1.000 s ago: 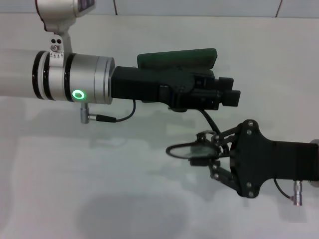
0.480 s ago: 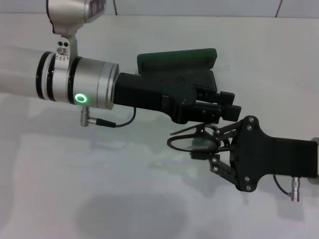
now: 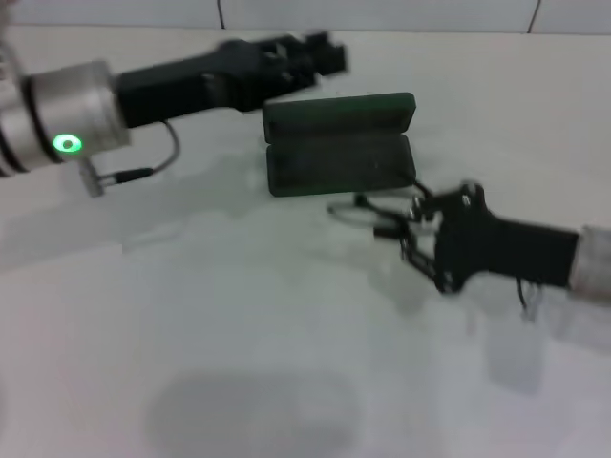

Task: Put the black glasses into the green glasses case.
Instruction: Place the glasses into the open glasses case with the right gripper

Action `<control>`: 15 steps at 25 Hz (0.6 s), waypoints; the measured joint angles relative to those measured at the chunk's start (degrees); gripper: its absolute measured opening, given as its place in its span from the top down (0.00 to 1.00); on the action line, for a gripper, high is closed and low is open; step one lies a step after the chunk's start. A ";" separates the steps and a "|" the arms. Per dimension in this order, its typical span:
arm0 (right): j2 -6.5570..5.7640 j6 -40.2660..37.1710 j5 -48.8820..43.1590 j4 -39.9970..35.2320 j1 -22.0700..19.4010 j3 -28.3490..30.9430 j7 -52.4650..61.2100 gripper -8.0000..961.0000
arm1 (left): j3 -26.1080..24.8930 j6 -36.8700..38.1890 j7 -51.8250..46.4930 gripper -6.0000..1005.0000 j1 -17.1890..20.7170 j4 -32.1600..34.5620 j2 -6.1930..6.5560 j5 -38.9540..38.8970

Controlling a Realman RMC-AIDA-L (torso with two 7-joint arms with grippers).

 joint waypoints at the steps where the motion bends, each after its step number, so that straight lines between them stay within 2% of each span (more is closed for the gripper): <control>1: 0.03 4.40 0.70 -2.90 -0.83 -1.45 0.61 0.87 | -0.63 -0.11 0.00 0.52 0.33 0.00 0.16 -0.03; 6: 0.02 29.64 2.51 -16.35 -3.48 -10.51 4.54 0.87 | -2.10 -0.22 -0.24 0.52 1.80 0.05 1.02 -0.57; 9: 0.05 43.32 2.45 -18.98 -1.62 -16.60 5.41 0.87 | -2.13 -0.24 -0.08 0.52 1.85 0.07 1.03 -0.68; 11: 0.05 50.09 2.64 -19.36 0.49 -20.60 5.44 0.86 | -2.14 -0.24 0.01 0.52 1.75 0.08 1.03 -0.69; 15: 0.04 54.91 3.76 -19.19 3.53 -23.50 5.47 0.86 | -2.05 -0.64 0.44 0.52 1.46 0.09 0.95 -0.56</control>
